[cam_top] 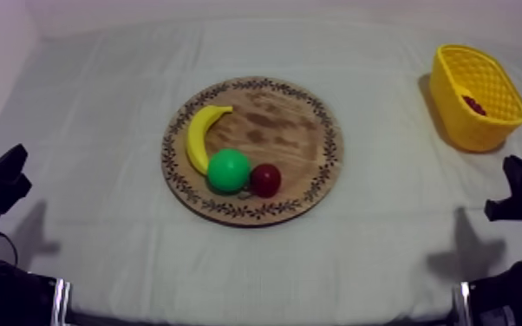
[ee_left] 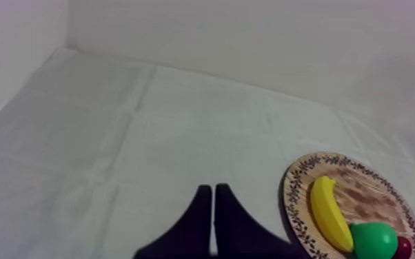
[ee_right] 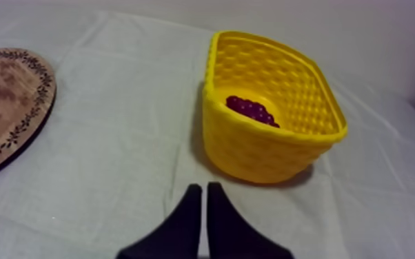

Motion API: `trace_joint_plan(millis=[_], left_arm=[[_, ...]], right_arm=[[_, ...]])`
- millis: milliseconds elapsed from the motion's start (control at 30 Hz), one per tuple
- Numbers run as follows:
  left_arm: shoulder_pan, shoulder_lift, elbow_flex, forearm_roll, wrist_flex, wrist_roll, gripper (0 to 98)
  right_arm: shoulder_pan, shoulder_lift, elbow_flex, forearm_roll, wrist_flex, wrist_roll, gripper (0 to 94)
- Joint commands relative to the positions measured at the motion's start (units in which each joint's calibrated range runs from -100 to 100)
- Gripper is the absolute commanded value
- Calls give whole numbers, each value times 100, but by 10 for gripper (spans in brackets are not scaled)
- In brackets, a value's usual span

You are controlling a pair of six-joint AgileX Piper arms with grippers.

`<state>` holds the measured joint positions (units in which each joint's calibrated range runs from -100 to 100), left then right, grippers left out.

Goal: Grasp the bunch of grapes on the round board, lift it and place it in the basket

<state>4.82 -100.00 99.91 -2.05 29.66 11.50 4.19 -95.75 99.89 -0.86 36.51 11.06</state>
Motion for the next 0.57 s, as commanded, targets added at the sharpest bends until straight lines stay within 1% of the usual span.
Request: trace_joint_plan(millis=[0,533], left_arm=[[0,0,-2,-2,1,3,1],[0,0,-2,-2,1,0,1]], right_arm=[[2,-1,-1,1,0,6,4],[2,-1,-1,1,2,30,4]])
